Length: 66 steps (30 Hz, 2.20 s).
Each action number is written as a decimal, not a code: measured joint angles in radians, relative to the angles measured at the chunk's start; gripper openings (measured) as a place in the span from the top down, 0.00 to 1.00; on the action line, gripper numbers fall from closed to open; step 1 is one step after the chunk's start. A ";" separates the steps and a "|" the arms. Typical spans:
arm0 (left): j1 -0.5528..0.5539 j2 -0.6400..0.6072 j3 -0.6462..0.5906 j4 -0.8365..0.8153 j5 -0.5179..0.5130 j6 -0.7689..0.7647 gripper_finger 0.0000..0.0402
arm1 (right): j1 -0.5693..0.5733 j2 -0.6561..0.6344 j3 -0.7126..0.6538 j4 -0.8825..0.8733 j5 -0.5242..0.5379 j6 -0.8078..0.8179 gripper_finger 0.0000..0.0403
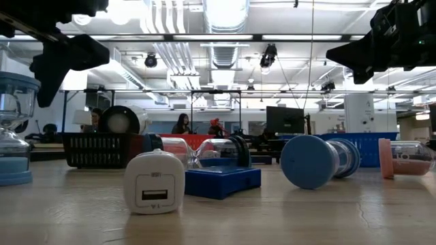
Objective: Pick & Place Office items
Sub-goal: Put the left blue hourglass into the blue bin
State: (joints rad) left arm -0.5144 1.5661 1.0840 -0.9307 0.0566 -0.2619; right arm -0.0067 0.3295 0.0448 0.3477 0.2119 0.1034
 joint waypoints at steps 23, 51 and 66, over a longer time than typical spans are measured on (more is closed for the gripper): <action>0.046 -0.318 0.108 -0.020 -0.185 0.194 0.50 | 0.000 0.000 -0.003 -0.001 0.000 -0.001 0.93; 0.462 -0.939 -0.760 1.172 -0.126 0.194 0.50 | 0.000 0.001 -0.009 0.034 0.000 -0.028 0.93; 0.526 -0.790 -0.763 1.357 0.037 0.164 0.50 | 0.000 0.057 -0.008 0.070 0.106 -0.039 0.78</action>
State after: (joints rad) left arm 0.0120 0.7760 0.3214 0.4264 0.0938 -0.0978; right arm -0.0067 0.3867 0.0372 0.4177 0.3180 0.0642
